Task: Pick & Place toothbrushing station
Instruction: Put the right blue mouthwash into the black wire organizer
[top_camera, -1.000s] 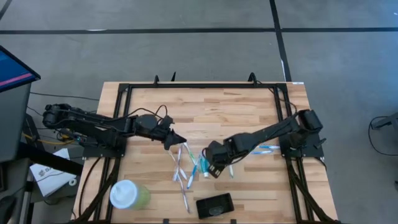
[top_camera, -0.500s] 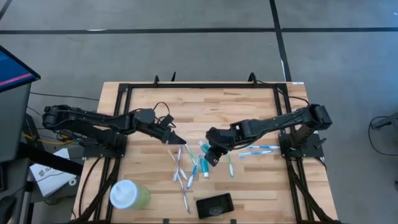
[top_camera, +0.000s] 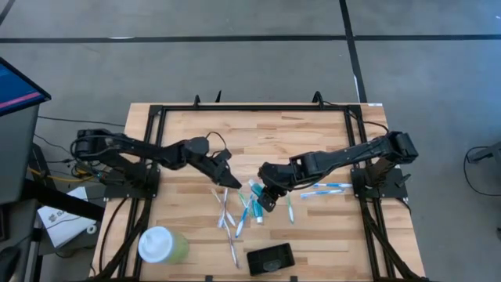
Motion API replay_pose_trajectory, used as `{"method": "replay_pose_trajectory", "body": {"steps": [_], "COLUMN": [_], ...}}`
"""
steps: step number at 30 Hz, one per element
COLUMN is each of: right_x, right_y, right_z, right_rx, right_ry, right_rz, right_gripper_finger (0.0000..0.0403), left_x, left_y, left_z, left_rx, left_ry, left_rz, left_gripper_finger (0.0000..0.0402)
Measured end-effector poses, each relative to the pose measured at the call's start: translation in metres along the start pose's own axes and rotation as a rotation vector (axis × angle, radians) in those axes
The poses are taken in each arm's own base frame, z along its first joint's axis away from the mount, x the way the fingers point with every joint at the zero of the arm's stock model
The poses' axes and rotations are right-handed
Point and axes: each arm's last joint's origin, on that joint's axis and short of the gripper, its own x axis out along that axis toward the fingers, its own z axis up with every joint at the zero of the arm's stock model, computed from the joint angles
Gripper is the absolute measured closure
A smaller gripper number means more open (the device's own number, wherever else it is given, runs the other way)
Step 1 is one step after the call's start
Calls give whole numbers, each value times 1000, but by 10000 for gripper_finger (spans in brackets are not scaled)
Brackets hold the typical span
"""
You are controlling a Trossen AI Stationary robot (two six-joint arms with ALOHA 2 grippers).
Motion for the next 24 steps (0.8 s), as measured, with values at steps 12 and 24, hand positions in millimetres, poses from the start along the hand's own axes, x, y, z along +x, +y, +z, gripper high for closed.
{"method": "replay_pose_trajectory", "body": {"steps": [12, 24], "right_x": [0, 0], "right_y": [1, -3], "right_z": [-2, -8], "right_rx": [-8, -10], "right_ry": [10, 57], "right_rz": [-5, -56], "right_gripper_finger": [286, 286], "left_x": [20, 44], "left_y": [0, 9], "left_z": [26, 32], "left_rx": [-16, -69], "left_ry": [33, 89], "left_rz": [-30, -5], "left_gripper_finger": [185, 187]}}
